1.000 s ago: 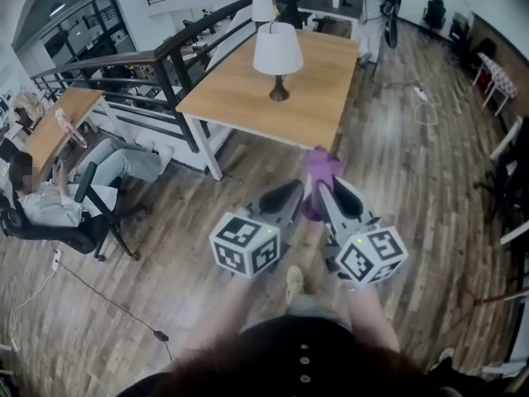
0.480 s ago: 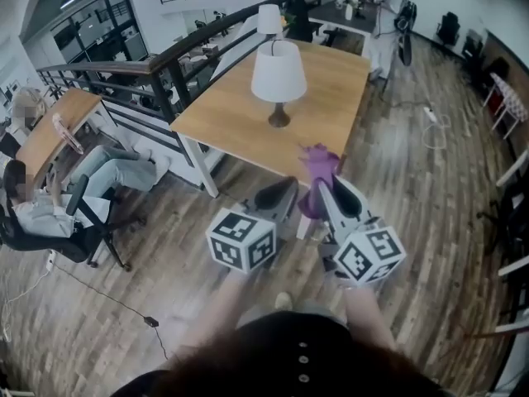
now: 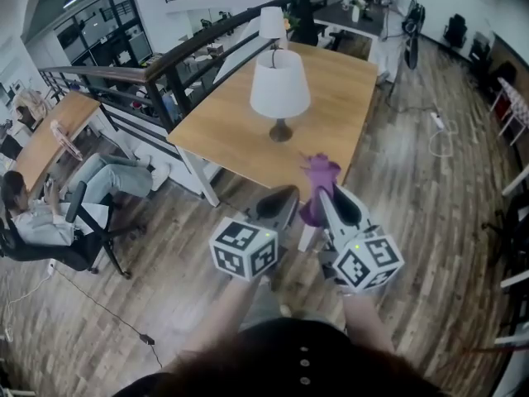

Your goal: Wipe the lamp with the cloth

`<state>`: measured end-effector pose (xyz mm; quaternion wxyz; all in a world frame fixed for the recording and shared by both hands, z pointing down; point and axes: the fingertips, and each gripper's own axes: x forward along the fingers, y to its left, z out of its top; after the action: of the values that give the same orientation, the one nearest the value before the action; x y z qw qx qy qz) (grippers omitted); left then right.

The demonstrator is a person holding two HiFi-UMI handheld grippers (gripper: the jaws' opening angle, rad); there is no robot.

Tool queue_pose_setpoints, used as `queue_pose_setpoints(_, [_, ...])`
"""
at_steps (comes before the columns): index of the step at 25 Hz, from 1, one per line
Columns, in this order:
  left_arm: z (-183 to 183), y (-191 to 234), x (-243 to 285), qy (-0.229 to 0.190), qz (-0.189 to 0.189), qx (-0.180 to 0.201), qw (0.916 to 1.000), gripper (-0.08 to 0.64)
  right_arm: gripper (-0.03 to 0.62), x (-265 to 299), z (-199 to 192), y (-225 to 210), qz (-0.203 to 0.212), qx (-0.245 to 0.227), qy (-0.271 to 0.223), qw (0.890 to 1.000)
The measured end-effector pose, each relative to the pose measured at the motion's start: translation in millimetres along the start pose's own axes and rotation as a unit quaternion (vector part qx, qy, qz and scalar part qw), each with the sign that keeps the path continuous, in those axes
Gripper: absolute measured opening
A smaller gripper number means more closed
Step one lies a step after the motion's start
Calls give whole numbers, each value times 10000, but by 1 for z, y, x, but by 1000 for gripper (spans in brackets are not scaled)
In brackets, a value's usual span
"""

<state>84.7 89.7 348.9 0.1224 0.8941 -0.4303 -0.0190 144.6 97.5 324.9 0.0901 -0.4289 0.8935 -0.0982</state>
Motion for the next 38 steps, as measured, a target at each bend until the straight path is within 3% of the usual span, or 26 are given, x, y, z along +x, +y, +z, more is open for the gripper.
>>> queue_pose_setpoints(17, [63, 123, 95, 1, -339, 315, 9989, 15, 86, 147, 33, -59, -241, -107, -320, 9991])
queue_pose_setpoints(23, [98, 172, 119, -191, -415, 495, 9977, 15, 86, 206, 41, -71, -309, -231, -435, 9983])
queue_pose_setpoints(30, [98, 208, 137, -215, -599, 455, 9969, 15, 86, 253, 38, -70, -213, -152, -615, 9978])
queue_pose_setpoints(38, [92, 227, 145, -245, -566, 237, 9978, 15, 86, 273, 26, -75, -292, -302, -389, 9984])
